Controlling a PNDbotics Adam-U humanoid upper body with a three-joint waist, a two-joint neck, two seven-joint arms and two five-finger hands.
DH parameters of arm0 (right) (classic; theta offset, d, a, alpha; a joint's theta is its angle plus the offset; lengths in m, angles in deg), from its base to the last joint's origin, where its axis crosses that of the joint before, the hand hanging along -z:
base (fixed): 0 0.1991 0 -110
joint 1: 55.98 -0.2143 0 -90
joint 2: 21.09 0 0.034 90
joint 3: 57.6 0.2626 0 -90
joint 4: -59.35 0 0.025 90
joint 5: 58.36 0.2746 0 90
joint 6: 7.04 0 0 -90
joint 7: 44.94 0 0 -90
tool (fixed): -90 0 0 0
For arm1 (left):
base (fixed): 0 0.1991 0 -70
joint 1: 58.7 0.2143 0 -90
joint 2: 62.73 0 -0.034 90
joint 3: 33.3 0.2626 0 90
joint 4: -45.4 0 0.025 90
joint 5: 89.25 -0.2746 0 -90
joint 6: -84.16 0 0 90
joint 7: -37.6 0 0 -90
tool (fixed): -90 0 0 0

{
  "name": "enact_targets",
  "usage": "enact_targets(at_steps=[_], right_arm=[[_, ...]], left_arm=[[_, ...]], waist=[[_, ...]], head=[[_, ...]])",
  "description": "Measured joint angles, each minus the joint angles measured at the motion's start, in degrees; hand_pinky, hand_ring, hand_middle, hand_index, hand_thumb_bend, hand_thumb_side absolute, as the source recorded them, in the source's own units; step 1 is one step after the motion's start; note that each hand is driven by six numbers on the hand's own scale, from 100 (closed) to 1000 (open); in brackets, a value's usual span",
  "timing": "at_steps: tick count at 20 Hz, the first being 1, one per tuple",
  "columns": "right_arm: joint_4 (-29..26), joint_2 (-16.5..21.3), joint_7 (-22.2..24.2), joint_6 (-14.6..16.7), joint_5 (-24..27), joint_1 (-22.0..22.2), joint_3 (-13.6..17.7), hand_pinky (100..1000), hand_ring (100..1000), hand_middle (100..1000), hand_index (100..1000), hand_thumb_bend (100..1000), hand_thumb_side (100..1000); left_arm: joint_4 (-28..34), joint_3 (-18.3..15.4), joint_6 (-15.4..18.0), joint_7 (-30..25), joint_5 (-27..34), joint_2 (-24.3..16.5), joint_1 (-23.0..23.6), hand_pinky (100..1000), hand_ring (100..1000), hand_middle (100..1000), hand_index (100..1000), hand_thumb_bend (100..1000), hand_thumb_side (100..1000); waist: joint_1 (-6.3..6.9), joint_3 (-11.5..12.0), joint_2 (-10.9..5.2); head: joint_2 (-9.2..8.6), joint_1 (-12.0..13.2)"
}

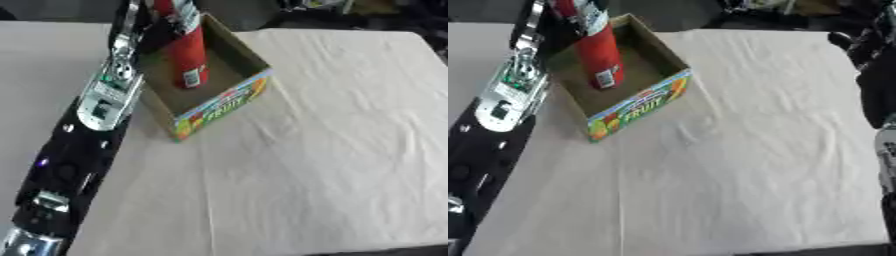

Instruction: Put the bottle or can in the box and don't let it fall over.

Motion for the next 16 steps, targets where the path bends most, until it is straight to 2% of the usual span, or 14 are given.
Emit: enact_targets(at_steps=[1, 2, 3, 4, 5, 7, 9, 16], right_arm=[[0.00, -0.01, 0.00, -0.02, 0.00, 0.00, 0.00, 847, 770, 895, 939, 100, 671], [0.00, -0.01, -0.03, -0.07, 0.01, 0.00, -0.01, 847, 770, 895, 939, 100, 671], [0.00, -0.01, -0.03, -0.10, 0.02, -0.01, -0.01, 847, 770, 895, 939, 100, 671], [0.00, -0.01, -0.01, -0.14, 0.11, -0.01, -0.01, 847, 769, 895, 939, 100, 672], [0.00, -0.02, 0.02, -0.17, 0.19, -0.02, -0.01, 847, 769, 895, 939, 100, 673], [0.00, -0.02, 0.05, -0.25, 0.29, -0.02, -0.01, 847, 769, 894, 939, 100, 673], [0.00, -0.02, 0.12, -0.33, 0.40, 0.01, -0.01, 847, 768, 894, 939, 100, 673], [-0.01, -0.02, 0.03, -0.48, 0.47, 0.36, -0.01, 847, 768, 895, 939, 100, 675]], left_arm=[[-0.53, 0.00, 0.13, -0.06, -0.19, 0.00, 0.00, 675, 987, 658, 462, 100, 243], [-0.96, 0.00, 0.30, -0.26, -0.45, 0.00, 0.00, 783, 1000, 905, 780, 162, 243], [-1.26, 0.01, 0.57, -0.75, -0.84, 0.00, 0.00, 800, 1000, 928, 807, 234, 260], [-1.57, 0.01, 0.89, -1.44, -1.44, 0.00, 0.00, 849, 1000, 1000, 880, 513, 347], [-1.82, 0.01, 1.15, -2.30, -2.18, -0.01, 0.01, 869, 1000, 1000, 906, 631, 407], [-2.32, -0.03, 1.18, -4.26, -3.91, -0.05, 0.01, 888, 1000, 1000, 912, 756, 481], [-2.82, -0.28, 0.73, -6.15, -6.06, -0.09, 0.01, 897, 1000, 1000, 917, 817, 513], [-3.27, -1.22, -0.50, -9.22, -10.55, -0.83, 0.10, 882, 1000, 1000, 892, 705, 487]], waist=[[0.00, -0.01, 0.04], [0.00, -0.01, 0.04], [0.01, -0.01, 0.04], [0.04, 0.01, 0.04], [0.05, 0.08, 0.04], [0.09, 0.21, 0.04], [0.18, 0.41, 0.04], [0.21, 1.13, 0.01]], head=[[-0.01, 0.00], [-0.01, 0.00], [-0.01, 0.00], [-0.01, -0.01], [-0.01, -0.03], [-0.01, -0.12], [-0.01, -0.28], [0.00, -0.64]])
